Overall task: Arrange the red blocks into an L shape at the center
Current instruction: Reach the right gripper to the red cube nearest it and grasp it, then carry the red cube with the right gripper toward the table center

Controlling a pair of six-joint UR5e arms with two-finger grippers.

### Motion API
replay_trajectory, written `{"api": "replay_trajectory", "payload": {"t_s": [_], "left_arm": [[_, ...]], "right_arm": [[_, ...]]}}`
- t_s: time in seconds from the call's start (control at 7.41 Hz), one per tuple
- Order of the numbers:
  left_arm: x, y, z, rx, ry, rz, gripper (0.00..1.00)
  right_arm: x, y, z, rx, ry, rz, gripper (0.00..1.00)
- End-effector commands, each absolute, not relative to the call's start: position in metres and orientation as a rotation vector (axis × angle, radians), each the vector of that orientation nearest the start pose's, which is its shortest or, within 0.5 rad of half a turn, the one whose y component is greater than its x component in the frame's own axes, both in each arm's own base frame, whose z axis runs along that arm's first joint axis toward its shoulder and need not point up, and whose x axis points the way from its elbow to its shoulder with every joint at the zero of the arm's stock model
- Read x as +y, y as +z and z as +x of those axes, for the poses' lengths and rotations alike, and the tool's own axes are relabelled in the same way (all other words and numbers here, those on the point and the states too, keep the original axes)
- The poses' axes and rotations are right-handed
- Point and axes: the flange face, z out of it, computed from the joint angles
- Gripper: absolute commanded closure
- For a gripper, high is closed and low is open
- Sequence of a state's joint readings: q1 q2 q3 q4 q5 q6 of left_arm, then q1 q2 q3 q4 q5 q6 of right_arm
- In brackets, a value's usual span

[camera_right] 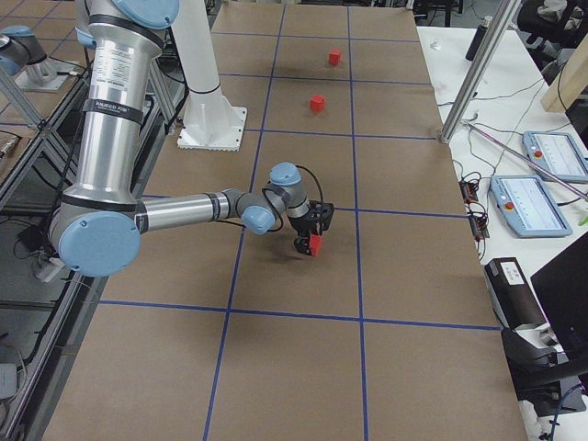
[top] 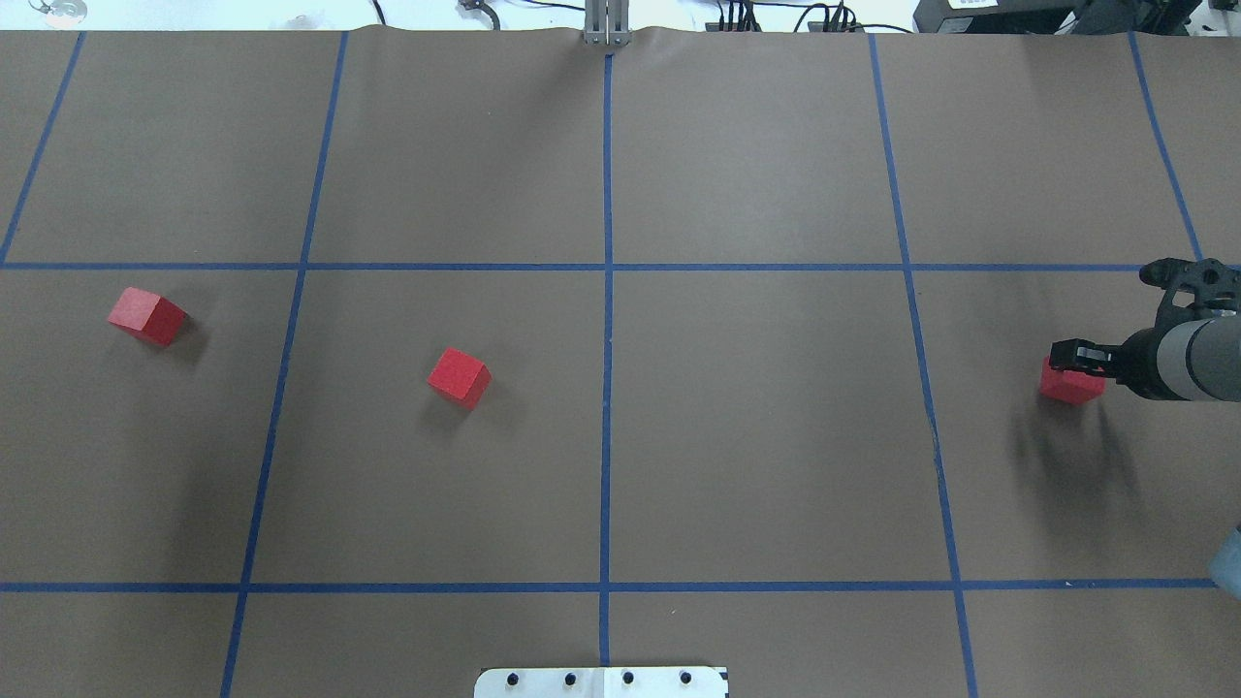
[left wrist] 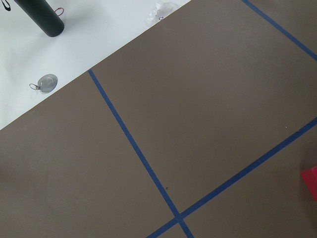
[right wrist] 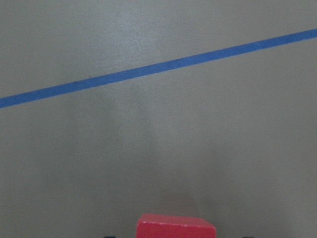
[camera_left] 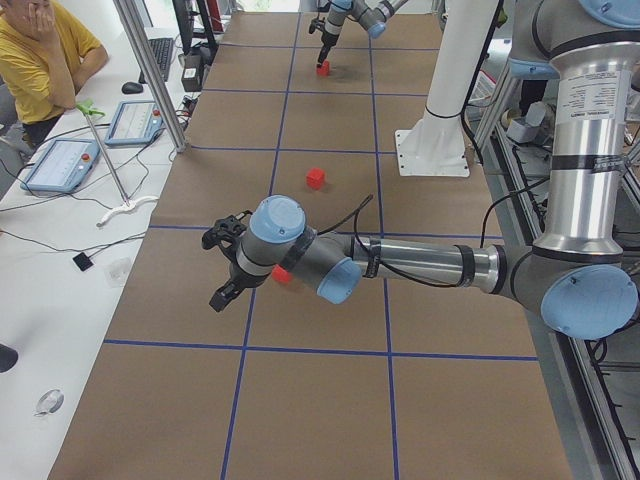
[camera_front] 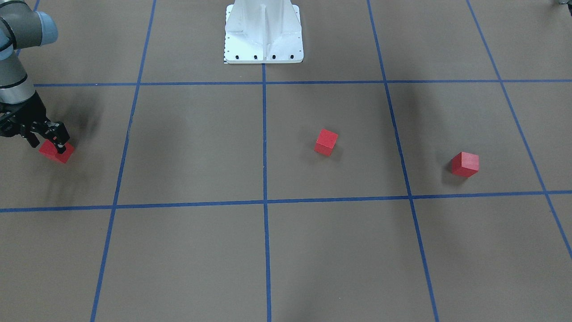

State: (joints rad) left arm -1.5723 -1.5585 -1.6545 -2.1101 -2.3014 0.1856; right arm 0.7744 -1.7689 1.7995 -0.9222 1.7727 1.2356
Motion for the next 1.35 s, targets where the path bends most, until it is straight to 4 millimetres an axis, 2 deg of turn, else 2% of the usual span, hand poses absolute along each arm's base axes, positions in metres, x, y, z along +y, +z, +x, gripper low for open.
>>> {"api": "replay_trajectory", "payload": {"t_s": [0.0,0.13,0.4,0.54,0.67,0.81,0.94,1.08,1.21], "left_arm": [[-0.51,0.564,-0.068,0.653,0.393,0.647,0.0],[-0.51,0.566,-0.068,0.654,0.392,0.644,0.0],[-0.51,0.567,-0.068,0.655,0.391,0.642,0.0],[-0.51,0.567,-0.068,0.655,0.391,0.642,0.0],[-0.509,0.568,-0.068,0.656,0.39,0.639,0.0],[-0.509,0.568,-0.068,0.656,0.39,0.639,0.0],[-0.509,0.568,-0.068,0.656,0.39,0.639,0.0],[-0.508,0.572,-0.068,0.657,0.388,0.632,0.0],[-0.509,0.576,-0.068,0.658,0.385,0.625,0.0]], "right_arm": [[-0.391,0.575,-0.247,-0.689,0.333,0.195,1.0],[-0.391,0.568,-0.248,-0.703,0.327,0.199,1.0],[-0.397,0.518,-0.244,-0.76,0.22,0.287,1.0],[-0.422,0.474,-0.266,-0.82,0.157,0.372,1.0],[-0.44,0.442,-0.293,-0.855,0.145,0.402,1.0],[-0.449,0.408,-0.322,-0.856,0.125,0.394,1.0],[-0.453,0.368,-0.363,-0.836,0.096,0.38,1.0],[-0.457,0.317,-0.417,-0.798,0.071,0.376,1.0],[-0.463,0.278,-0.458,-0.79,0.096,0.35,1.0]]}}
